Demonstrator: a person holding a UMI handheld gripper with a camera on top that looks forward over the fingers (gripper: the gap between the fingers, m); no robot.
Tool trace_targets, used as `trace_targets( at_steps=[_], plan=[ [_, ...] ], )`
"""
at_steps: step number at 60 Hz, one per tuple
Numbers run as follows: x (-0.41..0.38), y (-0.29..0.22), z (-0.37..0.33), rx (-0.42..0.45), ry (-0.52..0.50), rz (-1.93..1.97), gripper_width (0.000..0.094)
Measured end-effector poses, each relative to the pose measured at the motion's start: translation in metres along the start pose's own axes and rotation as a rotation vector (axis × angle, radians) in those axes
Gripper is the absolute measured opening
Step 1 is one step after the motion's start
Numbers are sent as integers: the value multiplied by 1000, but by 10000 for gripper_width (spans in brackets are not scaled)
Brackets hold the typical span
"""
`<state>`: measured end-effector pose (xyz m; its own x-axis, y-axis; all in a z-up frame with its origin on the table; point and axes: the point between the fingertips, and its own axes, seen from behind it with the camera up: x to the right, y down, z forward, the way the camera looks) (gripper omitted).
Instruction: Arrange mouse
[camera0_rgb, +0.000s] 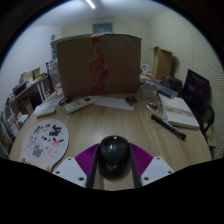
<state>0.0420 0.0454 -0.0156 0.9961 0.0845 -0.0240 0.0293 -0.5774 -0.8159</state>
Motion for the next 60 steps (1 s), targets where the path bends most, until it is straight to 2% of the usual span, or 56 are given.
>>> trace_targets(
  at_steps=[3,4,5,10,17,24,30,38,48,52,56,60],
  plan=[
    [0,3,-1,-22,7,17,509],
    [0,3,-1,-34,10,27,555],
    [0,3,-2,-45,13,42,483],
    [-2,-1,-10,-111,8,148,440],
    [-11,-74,-46,27,42,108,413],
    [-74,-152,-79,159,-28,87,413],
    [-146,-177,-81,211,-84,0,409],
    [-222,-113,-44,90,-138,-28,406],
    [-244,-20,-5,-72,-126,-65,412],
    [-243,0,0,-101,-111,-91,410],
    [-241,3,2,-87,-107,-105,416],
    [-243,0,4,-93,-109,-109,499]
  ],
)
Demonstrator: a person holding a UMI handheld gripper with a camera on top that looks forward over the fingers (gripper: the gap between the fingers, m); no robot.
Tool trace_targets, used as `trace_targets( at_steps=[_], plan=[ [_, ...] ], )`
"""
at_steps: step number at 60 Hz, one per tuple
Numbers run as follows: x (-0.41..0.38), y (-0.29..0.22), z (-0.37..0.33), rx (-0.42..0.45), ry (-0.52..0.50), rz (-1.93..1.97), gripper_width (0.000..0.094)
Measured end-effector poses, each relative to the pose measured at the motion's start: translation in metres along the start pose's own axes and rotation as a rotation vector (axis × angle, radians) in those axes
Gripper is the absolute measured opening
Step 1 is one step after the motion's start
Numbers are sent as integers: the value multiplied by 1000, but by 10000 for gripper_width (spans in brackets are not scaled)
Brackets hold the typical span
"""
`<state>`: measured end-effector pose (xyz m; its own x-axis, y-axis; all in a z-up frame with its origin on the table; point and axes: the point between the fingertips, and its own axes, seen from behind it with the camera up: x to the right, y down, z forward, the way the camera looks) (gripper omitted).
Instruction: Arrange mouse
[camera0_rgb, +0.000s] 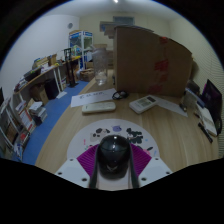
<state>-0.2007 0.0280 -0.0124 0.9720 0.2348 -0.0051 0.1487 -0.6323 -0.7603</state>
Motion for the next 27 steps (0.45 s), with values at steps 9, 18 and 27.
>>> trace_targets(
  at_steps=[9,18,27],
  plan=[
    [0,7,-9,-72,-30,29,728],
    [-3,-5,-61,-50,-79,83,841],
    [16,-6,-127,-27,-93,121,844]
  ],
)
